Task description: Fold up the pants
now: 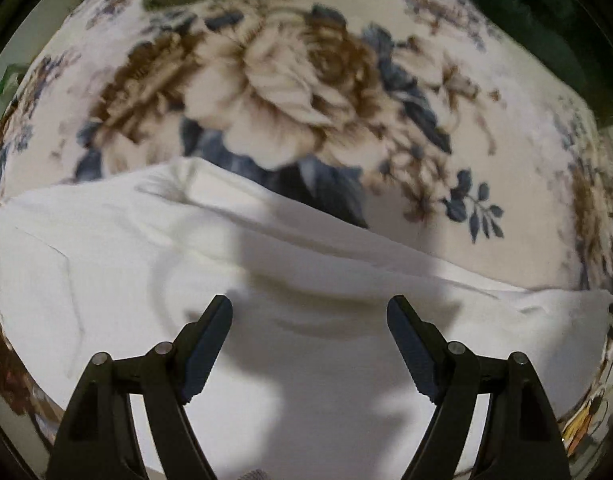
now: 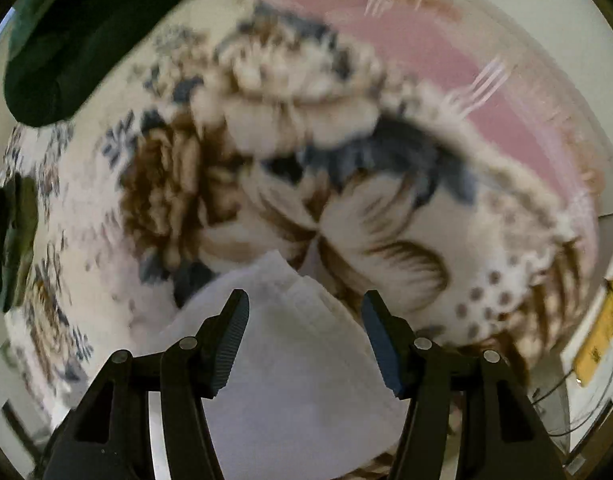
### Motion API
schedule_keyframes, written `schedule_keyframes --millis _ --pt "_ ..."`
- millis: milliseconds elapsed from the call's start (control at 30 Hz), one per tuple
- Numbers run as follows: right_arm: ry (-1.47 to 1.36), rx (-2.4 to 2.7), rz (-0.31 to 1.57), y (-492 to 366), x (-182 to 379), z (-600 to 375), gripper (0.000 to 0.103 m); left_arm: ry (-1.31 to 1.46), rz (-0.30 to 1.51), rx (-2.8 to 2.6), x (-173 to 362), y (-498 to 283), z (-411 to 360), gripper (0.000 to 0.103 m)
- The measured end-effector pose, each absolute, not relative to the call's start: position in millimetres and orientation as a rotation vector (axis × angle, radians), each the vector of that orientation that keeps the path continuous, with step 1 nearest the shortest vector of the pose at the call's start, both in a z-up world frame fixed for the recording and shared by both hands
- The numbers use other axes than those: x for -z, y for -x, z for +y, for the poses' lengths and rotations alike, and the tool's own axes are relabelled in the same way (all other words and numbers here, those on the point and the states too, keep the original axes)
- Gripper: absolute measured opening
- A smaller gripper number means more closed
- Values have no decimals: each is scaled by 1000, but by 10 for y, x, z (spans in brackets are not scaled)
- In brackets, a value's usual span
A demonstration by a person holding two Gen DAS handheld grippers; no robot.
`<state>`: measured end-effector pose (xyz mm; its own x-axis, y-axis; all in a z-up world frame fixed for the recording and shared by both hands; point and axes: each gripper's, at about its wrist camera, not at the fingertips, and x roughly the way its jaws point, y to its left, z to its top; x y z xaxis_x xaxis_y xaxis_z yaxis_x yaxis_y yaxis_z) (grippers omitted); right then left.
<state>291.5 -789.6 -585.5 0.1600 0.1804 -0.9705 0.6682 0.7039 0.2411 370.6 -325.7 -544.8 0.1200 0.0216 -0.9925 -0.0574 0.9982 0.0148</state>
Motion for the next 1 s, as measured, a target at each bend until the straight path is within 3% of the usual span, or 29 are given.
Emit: schedule_keyframes --millis 33,67,200,333,433,467,567,700,867,967,1000 --pt "-791 372 1392 -2902 5917 -7924 40 34 1455 -68 5484 -3721 -3284 79" --pt "-781 365 1384 -2887 5936 -7935 14 31 1457 -79 5506 -3734 -3302 79" --pt "-739 376 1286 -2709 5693 -7867 7 0 1454 -97 5552 -3777 -3358 79" --pt "-769 437 1245 -2590 5597 -7986 6 -26 1454 -111 5614 -3821 -3401 79" --pt "-886 394 1347 -2614 5895 -8067 10 -24 1467 -140 5657 -3886 -3397 79" --pt "-961 372 1362 -2587 5967 -8144 22 -13 1470 -147 5646 -3898 -3384 79" --pt "-1040 373 1283 -2337 5777 -8339 44 10 1473 -118 5529 -3861 -3391 79" --pt "-1126 402 1240 -1818 5619 -8407 45 -19 1450 -36 5306 -3580 -3619 79" --pt "-1289 424 1219 -1467 5973 -8171 44 -82 1502 2 5444 -3247 -3831 79" --pt "-1295 489 1175 -1435 6049 -8029 0 -94 1542 -18 5645 -3180 -3857 79" --pt "-1266 520 1158 -1414 5991 -8003 0 -99 1554 -24 5711 -3174 -3854 79"
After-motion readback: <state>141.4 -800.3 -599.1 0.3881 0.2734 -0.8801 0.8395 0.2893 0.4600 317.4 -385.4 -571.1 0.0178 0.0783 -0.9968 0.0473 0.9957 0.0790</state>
